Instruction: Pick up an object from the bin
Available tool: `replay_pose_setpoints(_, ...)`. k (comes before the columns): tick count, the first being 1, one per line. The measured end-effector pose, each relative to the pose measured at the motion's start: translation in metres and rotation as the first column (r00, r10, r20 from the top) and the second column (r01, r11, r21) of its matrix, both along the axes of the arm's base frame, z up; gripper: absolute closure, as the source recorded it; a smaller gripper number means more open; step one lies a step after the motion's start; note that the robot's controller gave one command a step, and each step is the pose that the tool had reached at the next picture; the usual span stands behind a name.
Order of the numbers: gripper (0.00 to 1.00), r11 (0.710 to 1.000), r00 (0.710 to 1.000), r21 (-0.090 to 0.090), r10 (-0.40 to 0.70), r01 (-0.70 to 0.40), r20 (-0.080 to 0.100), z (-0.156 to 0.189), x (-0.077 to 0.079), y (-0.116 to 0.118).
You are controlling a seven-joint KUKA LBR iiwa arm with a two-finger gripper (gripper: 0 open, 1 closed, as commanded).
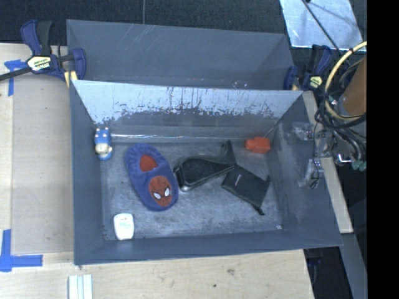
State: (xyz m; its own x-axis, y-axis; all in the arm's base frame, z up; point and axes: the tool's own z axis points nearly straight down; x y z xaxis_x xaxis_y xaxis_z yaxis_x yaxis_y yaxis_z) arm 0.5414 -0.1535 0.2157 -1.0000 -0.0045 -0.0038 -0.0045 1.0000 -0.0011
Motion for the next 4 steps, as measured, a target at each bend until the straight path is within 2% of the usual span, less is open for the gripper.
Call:
replay_pose_setpoints(1, 0.00, 0.980, 0.980, 0.003, 0.198, -0.198, -0.006, -0.075, -0.023, 0.018)
replay_pose_setpoints(2, 0.00, 0.987, 0.987, 0.003, 0.162, -0.162, -0.002, -0.149, 0.024, 0.055)
replay_pose_setpoints(3, 0.00, 0.998, 0.998, 0.001, -0.069, 0.069, -0.004, -0.146, -0.019, 0.070)
replay_pose_setpoints(4, 0.00, 0.982, 0.982, 0.001, 0.188, -0.188, 0.000, -0.145, -0.046, 0.093)
